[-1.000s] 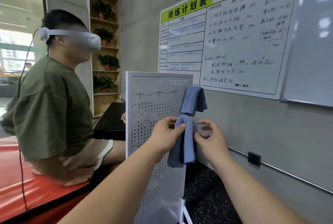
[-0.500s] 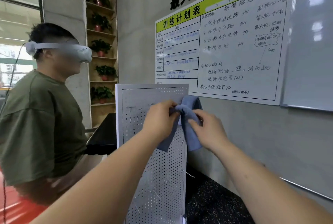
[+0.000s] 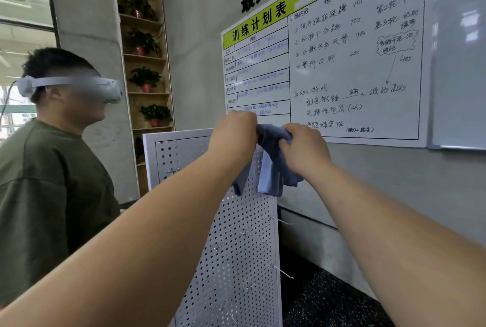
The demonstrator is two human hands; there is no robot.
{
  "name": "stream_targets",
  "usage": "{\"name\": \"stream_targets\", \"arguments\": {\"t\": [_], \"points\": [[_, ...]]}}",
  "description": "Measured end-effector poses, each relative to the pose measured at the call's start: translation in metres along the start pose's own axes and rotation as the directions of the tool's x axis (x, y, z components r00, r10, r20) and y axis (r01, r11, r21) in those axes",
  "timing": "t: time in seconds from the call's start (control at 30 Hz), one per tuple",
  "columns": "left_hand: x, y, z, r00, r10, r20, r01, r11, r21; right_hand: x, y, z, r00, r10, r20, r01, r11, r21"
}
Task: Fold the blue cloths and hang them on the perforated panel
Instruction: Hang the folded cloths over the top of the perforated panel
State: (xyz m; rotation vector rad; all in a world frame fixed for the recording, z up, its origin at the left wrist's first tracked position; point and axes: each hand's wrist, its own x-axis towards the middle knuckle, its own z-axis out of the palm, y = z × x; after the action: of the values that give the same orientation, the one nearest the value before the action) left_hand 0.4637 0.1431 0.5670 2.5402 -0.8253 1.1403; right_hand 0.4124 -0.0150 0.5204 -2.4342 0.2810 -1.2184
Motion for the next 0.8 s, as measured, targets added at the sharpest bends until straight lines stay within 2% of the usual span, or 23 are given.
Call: {"name": "stream_targets", "arguments": {"t": [0.23, 0.33, 0.43, 0.53, 0.6, 0.8], "points": [[0.000, -0.011, 0.033, 0.999, -0.053, 0.008, 0.052, 0.996, 0.079, -0.002, 0.002, 0.042, 0.992, 0.104, 0.070, -0.109, 0.992, 0.066], [-0.005, -0.017, 0.043, 0.998, -0.059, 0.017, 0.057, 0.994, 0.093, 0.000, -0.001, 0.059, 0.978, 0.145, 0.152, -0.145, 0.989, -0.013], [-0.008, -0.020, 0.046, 0.998, -0.050, 0.038, 0.048, 0.997, 0.055, -0.001, -0.003, 0.067, 0.952, 0.171, 0.255, -0.151, 0.984, -0.093], [-0.012, -0.023, 0.053, 0.999, -0.034, 0.022, 0.035, 0.998, -0.057, -0.006, 0.003, 0.073, 0.950, 0.232, 0.210, -0.217, 0.972, -0.092], [-0.017, -0.026, 0.057, 0.999, -0.028, 0.030, 0.031, 0.993, -0.110, -0.009, 0.006, 0.078, 0.943, 0.257, 0.213, -0.250, 0.967, -0.057], [-0.034, -0.033, 0.061, 1.000, -0.006, 0.026, 0.013, 0.966, -0.260, -0.019, 0.015, 0.086, 0.933, 0.214, 0.290, -0.278, 0.938, 0.205]]}}
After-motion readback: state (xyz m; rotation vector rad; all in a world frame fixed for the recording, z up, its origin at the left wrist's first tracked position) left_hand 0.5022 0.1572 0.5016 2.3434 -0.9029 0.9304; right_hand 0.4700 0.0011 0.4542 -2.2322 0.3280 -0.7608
